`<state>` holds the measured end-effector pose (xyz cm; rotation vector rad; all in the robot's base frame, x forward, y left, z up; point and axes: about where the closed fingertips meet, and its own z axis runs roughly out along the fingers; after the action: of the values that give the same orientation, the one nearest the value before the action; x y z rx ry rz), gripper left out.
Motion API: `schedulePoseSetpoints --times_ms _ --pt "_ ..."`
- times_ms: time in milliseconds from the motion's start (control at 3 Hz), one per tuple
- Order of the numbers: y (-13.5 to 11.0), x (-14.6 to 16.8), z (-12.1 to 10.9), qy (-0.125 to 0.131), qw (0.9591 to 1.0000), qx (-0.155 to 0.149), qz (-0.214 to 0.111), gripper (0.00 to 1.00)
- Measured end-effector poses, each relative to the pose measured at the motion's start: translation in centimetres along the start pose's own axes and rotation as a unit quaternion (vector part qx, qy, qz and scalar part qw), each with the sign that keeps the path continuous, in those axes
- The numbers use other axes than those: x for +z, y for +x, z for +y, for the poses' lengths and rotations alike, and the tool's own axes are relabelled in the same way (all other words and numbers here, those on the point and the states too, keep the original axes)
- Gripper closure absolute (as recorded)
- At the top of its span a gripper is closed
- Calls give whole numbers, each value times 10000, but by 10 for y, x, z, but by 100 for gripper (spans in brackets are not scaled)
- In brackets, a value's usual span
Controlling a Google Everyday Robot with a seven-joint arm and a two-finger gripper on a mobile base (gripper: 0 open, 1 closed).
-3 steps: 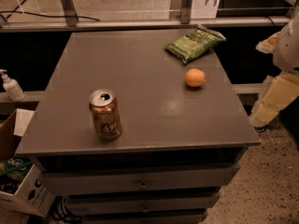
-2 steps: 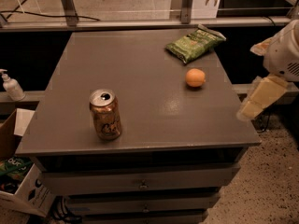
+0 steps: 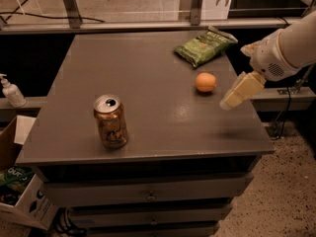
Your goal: Pick orange
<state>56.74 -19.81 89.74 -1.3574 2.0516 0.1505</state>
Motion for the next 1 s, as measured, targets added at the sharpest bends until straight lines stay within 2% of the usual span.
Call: schedulePoseSetpoints --times_ms 333,667,1000 --pt "-1 1 0 -1 10000 2 -18 0" --pt "-9 12 -5 98 9994 -10 -345 0" --pt "-16 35 -15 193 9967 25 -792 0"
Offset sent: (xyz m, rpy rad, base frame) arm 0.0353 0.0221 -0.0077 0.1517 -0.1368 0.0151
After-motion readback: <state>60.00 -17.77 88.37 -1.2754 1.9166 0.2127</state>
